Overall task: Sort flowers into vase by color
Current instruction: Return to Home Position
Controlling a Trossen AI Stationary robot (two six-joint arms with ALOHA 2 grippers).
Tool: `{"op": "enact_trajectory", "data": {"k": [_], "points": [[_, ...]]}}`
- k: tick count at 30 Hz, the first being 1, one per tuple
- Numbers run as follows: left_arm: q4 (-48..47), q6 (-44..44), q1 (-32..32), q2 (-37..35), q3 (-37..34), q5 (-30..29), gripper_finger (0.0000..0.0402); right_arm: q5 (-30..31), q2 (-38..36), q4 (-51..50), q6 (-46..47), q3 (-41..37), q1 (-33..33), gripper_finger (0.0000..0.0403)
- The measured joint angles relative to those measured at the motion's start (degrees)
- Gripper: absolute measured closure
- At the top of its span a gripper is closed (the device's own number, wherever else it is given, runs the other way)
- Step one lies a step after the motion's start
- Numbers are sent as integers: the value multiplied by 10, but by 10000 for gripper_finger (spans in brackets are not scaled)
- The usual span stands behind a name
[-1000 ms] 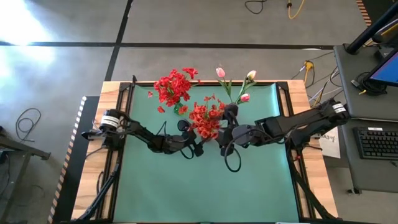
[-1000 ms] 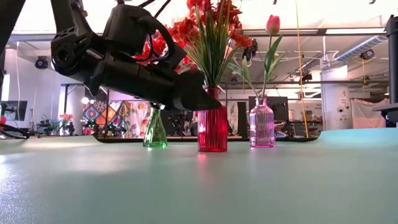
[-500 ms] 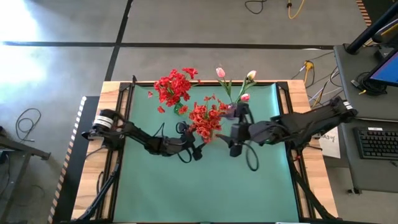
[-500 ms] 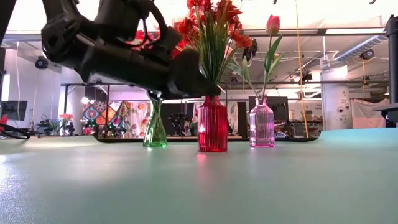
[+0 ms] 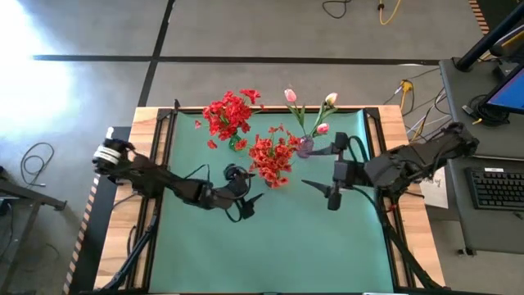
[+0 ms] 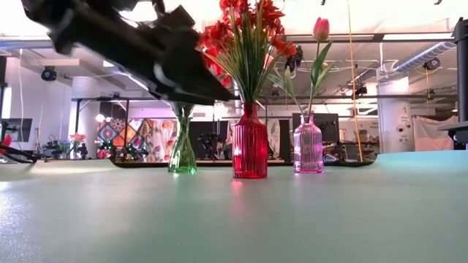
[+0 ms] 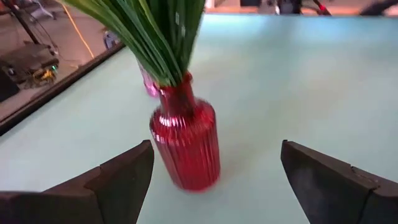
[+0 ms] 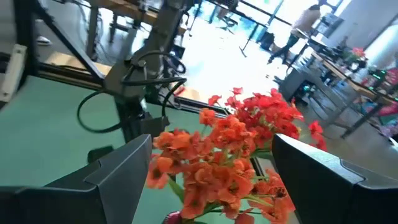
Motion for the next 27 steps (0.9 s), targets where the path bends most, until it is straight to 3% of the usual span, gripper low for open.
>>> {"op": "enact_trajectory", "data": {"k": [6, 10, 17, 23, 27], "points": [[-135, -27, -70, -83, -1, -43, 67, 10, -24, -3, 1, -17, 37, 78], [-174, -29, -136, -156, -1, -48, 67, 49, -49, -7, 11, -41, 65, 78], [-219, -30, -248, -289, -6, -50, 68, 44, -101, -7, 51, -91, 121, 78], [-202, -42, -276, -354, -80, -60, 86, 45, -171, -8, 121, -177, 143, 78], [-104, -31, -276, -387, -157, -56, 91, 40, -220, -6, 175, -234, 161, 78]]}}
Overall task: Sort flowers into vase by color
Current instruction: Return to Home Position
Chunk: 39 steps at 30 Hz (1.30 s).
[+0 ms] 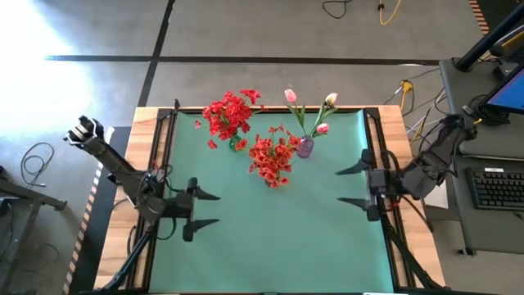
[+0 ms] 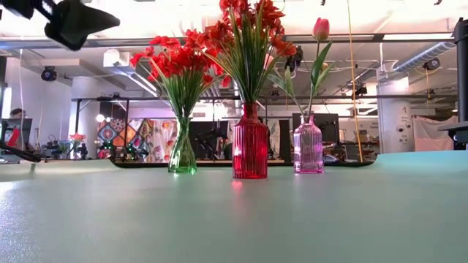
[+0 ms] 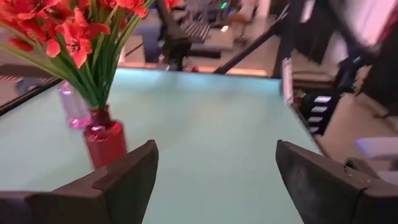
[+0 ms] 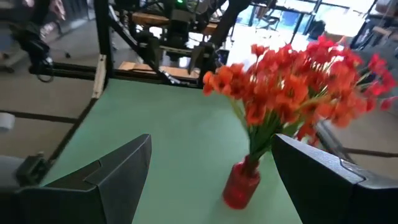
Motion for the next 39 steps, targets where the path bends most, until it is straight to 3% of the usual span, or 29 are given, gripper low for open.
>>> {"op": "enact_trajectory", "data": {"k": [9, 17, 22, 28, 29, 39], "points": [[189, 121, 60, -65, -116, 29, 92, 4, -81, 123, -37, -135, 5, 78], [181, 169, 232, -80, -127, 228, 99, -44, -141, 205, -98, -195, -28, 78], [226, 163, 278, -94, -172, 315, 178, -46, -182, 239, -114, -243, -36, 78], [295, 187, 278, -140, -238, 335, 367, -61, -254, 253, -104, -294, -36, 78], [295, 179, 279, -147, -236, 344, 384, -63, -267, 255, -108, -302, -36, 78], [318, 195, 285, -242, -237, 329, 398, -139, -419, 286, -204, -395, -36, 78]]}}
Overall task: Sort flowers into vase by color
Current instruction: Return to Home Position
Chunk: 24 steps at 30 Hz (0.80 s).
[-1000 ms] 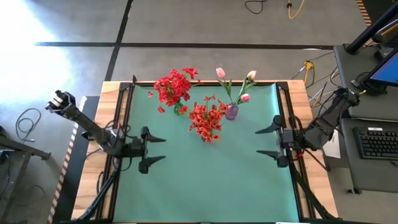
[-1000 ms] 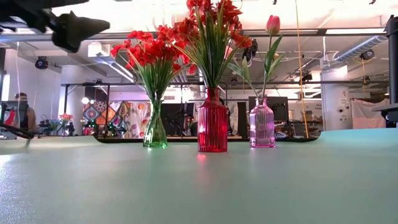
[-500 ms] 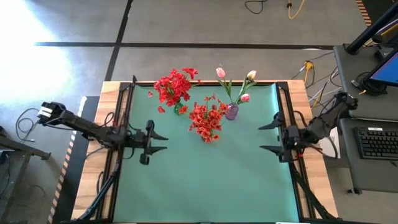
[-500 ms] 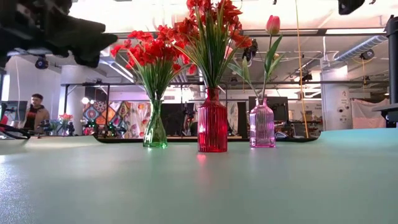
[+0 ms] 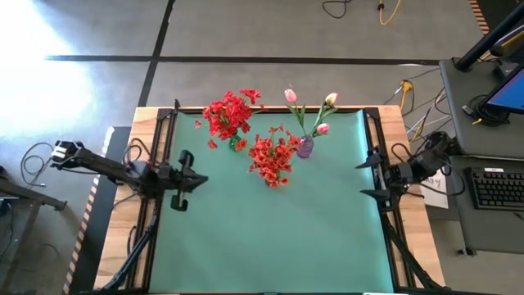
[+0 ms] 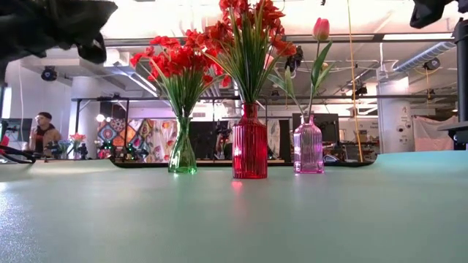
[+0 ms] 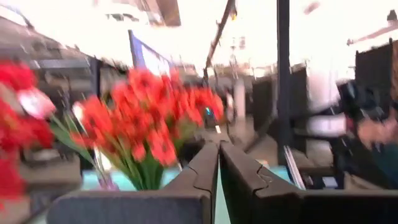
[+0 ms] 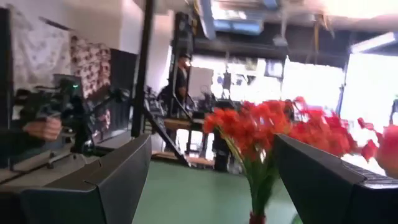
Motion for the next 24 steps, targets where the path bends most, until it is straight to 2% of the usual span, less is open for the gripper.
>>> {"op": "enact_trajectory", "data": {"k": [6, 9, 11, 16, 19, 24], "points": [[-22, 57, 3, -77, 0, -16, 401, -52, 1, 15, -35, -18, 0, 78], [-87, 65, 3, -109, 0, -16, 401, -77, 3, 37, -34, -46, 0, 78], [-140, 64, 3, -128, 0, -16, 401, -68, 4, 52, -30, -65, 0, 78], [-245, -6, 3, -150, 0, -36, 401, -52, 3, 110, -39, -129, 0, 78], [-260, -55, 3, -149, 0, -81, 401, -53, 5, 103, -38, -138, 0, 78], [-262, -45, 3, -144, 0, -116, 401, -52, 7, 95, 5, -138, 0, 78]]}}
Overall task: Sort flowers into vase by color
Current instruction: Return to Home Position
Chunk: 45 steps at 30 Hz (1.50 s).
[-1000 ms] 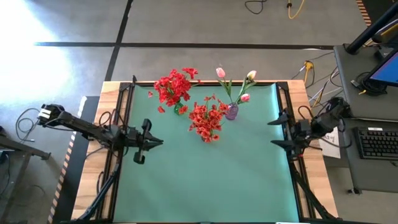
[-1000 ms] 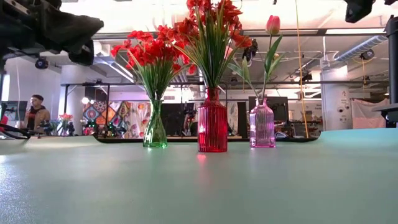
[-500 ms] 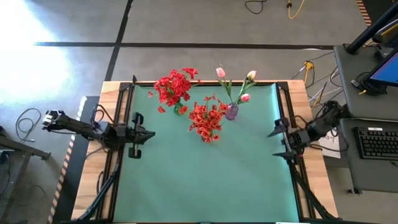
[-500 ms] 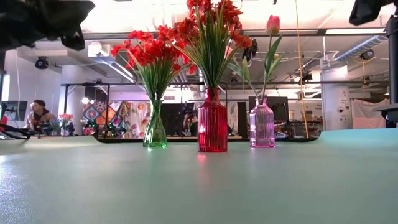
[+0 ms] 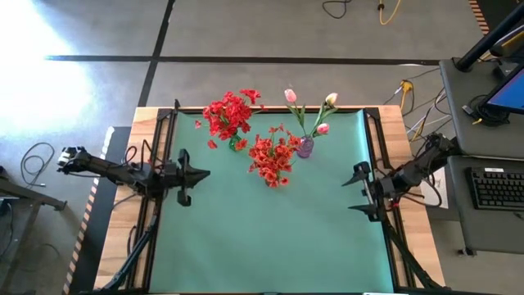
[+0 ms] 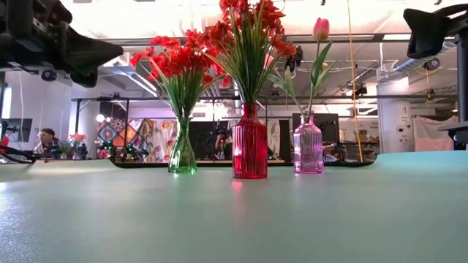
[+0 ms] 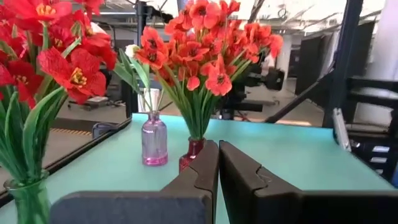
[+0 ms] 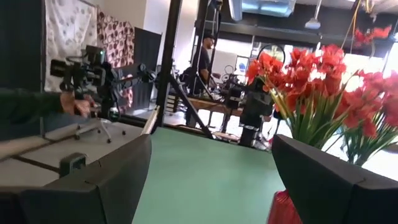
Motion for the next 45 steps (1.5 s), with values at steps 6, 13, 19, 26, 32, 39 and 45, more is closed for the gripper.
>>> {"op": "enact_trajectory", "data": {"k": [6, 13, 19, 26, 32, 39, 45], "points": [[-5, 5, 0, 15, 1, -1, 402, 0, 0, -1, 49, 0, 0, 78], [-6, 5, 0, 36, 6, -1, 402, 0, 0, -1, 50, 0, 0, 78], [-6, 5, 0, 53, 7, -1, 401, 0, 0, -1, 50, 0, 0, 78], [-6, 5, 0, 70, 7, -1, 401, 0, 0, -1, 50, 0, 0, 78], [-6, 5, 0, 85, 7, -1, 401, 0, 0, -1, 50, 0, 0, 78], [-6, 5, 0, 100, 8, -1, 401, 0, 0, -1, 50, 0, 0, 78], [-6, 5, 0, 113, 8, -1, 401, 0, 0, -1, 50, -1, 0, 78]]}}
